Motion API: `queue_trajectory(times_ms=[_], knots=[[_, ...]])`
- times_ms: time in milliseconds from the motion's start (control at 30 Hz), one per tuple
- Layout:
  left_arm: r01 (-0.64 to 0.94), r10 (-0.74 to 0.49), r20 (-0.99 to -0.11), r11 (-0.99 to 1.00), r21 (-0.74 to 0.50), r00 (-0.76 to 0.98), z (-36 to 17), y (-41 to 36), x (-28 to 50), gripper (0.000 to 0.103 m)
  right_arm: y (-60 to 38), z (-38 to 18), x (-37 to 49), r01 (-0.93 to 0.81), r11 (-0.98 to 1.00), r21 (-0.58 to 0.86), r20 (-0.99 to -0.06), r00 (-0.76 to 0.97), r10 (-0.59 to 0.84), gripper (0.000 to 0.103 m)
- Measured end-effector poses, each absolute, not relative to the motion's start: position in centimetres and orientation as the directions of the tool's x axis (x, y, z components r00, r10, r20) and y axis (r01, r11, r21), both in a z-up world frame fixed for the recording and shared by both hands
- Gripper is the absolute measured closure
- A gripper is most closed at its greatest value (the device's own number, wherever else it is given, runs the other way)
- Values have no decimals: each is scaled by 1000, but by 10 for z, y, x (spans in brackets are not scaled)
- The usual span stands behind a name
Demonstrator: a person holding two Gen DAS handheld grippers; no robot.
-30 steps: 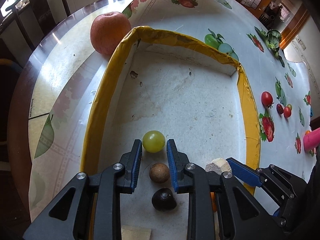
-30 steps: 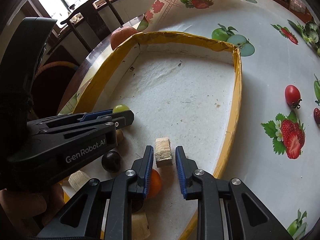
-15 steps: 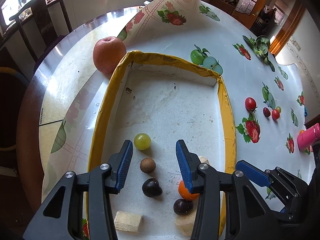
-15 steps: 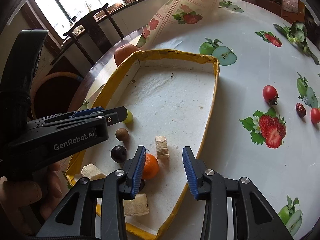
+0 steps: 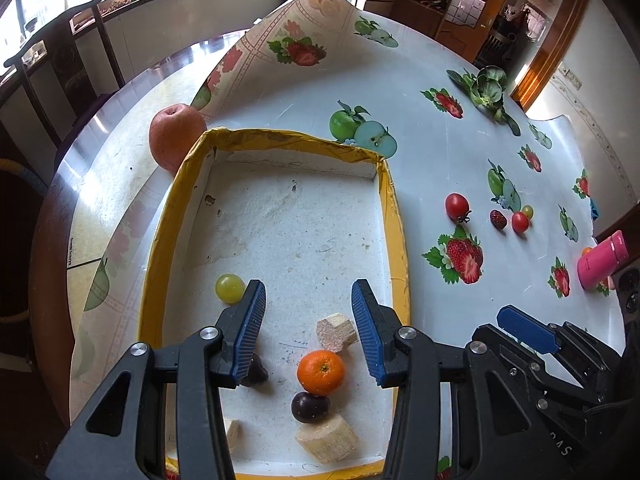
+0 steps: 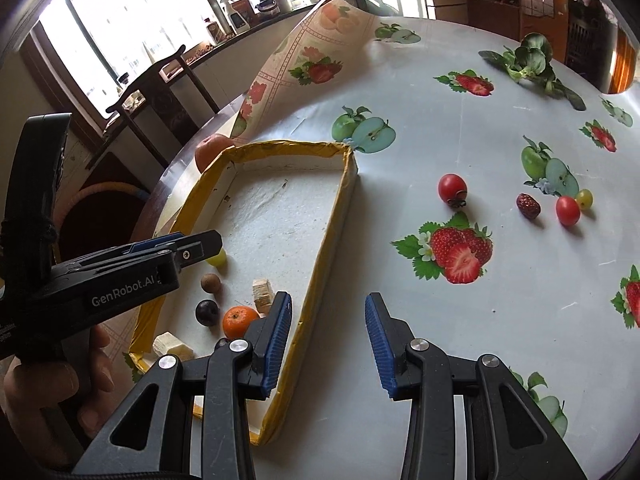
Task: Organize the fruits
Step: 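Move both open tools back toward the red tomatoes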
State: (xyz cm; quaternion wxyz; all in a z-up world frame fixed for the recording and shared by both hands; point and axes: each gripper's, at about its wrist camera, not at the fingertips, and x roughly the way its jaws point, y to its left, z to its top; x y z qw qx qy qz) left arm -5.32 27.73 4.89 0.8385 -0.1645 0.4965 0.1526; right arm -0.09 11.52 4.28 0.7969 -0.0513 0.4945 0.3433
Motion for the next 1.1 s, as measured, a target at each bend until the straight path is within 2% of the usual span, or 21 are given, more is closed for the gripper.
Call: queue_trajectory(times_ms=[1100], knots=[[-288,3,-891,947,-144,454,46,197,1,60,-10,30,52,-391,878,275,-831,363,422,63]])
